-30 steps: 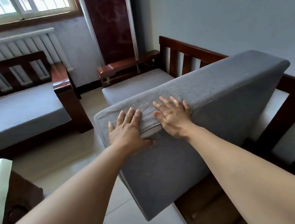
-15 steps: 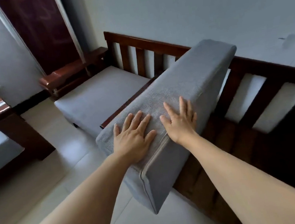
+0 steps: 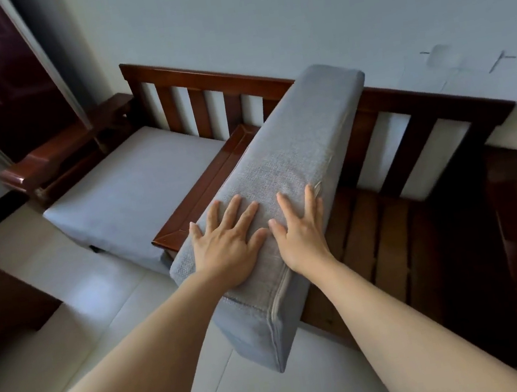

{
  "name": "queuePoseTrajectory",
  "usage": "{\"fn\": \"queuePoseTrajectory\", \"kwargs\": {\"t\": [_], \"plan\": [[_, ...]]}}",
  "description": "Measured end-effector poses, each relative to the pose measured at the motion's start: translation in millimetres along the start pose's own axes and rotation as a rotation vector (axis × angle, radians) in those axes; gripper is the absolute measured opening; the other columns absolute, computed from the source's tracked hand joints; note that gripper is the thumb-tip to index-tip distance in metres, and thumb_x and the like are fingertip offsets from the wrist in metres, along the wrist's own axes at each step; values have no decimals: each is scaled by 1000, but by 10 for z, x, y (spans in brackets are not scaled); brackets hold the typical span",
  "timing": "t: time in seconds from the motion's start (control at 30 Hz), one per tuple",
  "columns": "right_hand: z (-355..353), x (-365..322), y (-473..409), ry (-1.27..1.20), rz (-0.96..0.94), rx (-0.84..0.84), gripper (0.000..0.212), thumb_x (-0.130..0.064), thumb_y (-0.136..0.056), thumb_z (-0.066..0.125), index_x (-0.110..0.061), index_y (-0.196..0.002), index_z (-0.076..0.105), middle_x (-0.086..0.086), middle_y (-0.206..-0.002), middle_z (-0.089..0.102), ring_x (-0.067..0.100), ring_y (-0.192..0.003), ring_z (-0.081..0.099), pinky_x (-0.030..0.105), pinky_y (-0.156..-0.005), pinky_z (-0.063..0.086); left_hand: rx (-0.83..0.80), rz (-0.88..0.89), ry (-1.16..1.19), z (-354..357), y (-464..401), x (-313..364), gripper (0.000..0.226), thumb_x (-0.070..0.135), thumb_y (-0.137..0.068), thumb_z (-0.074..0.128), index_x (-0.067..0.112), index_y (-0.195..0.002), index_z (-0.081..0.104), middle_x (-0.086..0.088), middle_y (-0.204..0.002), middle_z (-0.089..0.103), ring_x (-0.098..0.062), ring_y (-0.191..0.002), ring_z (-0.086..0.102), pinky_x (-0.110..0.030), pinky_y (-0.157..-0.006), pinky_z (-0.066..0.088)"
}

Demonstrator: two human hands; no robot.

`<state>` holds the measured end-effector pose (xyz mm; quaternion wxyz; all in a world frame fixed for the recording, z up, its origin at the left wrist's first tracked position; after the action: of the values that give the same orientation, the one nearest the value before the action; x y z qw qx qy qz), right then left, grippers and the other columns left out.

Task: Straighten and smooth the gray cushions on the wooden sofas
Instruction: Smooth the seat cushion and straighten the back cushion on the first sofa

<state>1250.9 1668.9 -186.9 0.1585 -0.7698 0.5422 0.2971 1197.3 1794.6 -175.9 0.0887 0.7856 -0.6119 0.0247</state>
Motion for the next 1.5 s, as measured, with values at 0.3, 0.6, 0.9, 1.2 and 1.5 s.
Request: {"fn": "queuePoseTrajectory", "kwargs": {"t": [0.3, 0.6, 0.9, 1.2, 1.5], "plan": [[9, -25, 138, -34, 176, 94, 56, -44, -101, 36, -40, -151, 13, 1, -158, -22, 26, -147, -4, 38, -116, 15, 17, 224, 3, -14, -67, -158, 63, 68, -91, 8, 45, -149, 2, 16, -159, -5, -18, -146, -11, -50, -117, 9], [375, -512, 819, 187, 467, 330, 65, -55, -96, 36, -34, -152, 9, 13, -159, -4, 35, -136, 27, 40, -98, 39, 13, 320, 149, -66, 197, -464, 60, 62, -94, 21, 43, -149, 9, 22, -157, -8, -23, -146, 0, -36, -93, 44], [233, -490, 515, 337, 529, 464, 62, -57, -94, 38, -35, -149, 22, 16, -156, 16, 33, -131, 37, 40, -90, 43, 79, 328, 244, -86, -150, -332, 58, 61, -93, 28, 40, -147, 20, 18, -158, 0, -25, -140, 15, -39, -88, 45], [-122, -206, -309, 307, 488, 474, 63, -57, -94, 37, -33, -150, 20, 15, -155, 16, 33, -130, 38, 41, -92, 42, 115, 329, 213, -144, -1026, 7, 59, 62, -93, 26, 41, -147, 19, 17, -158, 0, -25, -140, 16, -40, -88, 45], [-517, 477, -1142, -425, 587, 342, 115, -56, -72, 74, -25, -153, -1, 5, -153, 30, 26, -137, 36, 36, -110, 31, 8, 202, 248, -226, -1973, 271, 60, 63, -93, 28, 42, -147, 14, -3, -158, 4, -36, -117, 49, -41, -84, 40]]}}
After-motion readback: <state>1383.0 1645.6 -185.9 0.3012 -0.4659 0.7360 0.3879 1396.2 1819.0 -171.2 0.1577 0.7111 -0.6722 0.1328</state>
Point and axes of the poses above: each hand's wrist, its own y-axis away from the middle knuckle, its own z-axis out of the palm, x = y × z, the point moved 6 cm from there along -y, towards the middle knuckle
